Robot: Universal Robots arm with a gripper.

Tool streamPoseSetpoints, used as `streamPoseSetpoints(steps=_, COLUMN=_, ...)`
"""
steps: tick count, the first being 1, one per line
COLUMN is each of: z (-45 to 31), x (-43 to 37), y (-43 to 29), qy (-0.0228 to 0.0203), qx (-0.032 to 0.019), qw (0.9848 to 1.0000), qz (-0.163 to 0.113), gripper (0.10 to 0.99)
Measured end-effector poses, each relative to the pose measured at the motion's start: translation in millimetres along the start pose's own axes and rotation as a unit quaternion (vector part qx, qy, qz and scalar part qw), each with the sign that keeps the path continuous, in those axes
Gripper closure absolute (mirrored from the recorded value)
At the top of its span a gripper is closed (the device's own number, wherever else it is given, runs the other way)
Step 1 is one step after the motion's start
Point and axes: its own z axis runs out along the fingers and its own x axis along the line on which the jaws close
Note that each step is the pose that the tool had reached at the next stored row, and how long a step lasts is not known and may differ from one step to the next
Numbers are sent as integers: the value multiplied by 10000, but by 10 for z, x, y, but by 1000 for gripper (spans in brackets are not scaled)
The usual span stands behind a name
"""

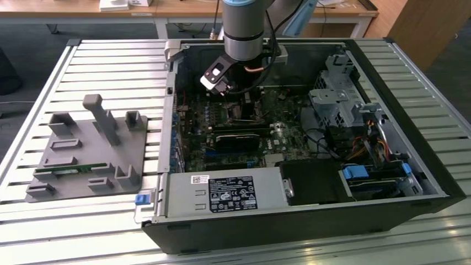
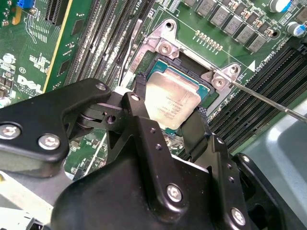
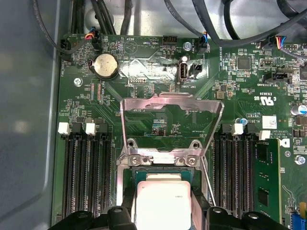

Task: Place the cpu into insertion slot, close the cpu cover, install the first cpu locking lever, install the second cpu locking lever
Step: 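Place the cpu into insertion slot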

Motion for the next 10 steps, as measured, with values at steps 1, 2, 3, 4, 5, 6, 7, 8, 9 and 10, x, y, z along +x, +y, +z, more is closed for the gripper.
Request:
streamPoseSetpoints(steps=1, z=0, x=0, y=0, qy=0, qx=0, qw=10000, qz=0, gripper=545)
streamPoseSetpoints(steps=2, z=0, x=0, y=0, qy=0, qx=0, qw=10000, qz=0, gripper=545)
streamPoseSetpoints(steps=3, z=1, x=0, y=0, qy=0, qx=0, qw=10000, qz=0, gripper=545)
streamPoseSetpoints(steps=4, z=2, x=0, y=0, qy=0, qx=0, qw=10000, qz=0, gripper=545)
streamPoseSetpoints(steps=5, z=2, x=0, y=0, qy=0, qx=0, qw=10000, qz=0, gripper=545)
streamPoseSetpoints(steps=6, z=5, x=1, y=1, qy=3, qx=-3, qw=10000, qz=0, gripper=533)
streamPoseSetpoints(steps=7, z=9, x=3, y=2, qy=9, qx=-7, qw=10000, qz=0, gripper=533)
streamPoseSetpoints(steps=8, z=8, x=2, y=1, qy=6, qx=-4, qw=10000, qz=0, gripper=471)
streamPoseSetpoints(steps=9, z=7, x=2, y=1, qy=4, qx=-3, qw=10000, qz=0, gripper=471)
streamPoseSetpoints(steps=10, z=6, x=0, y=0, qy=2, qx=-1, qw=10000, qz=0, gripper=471)
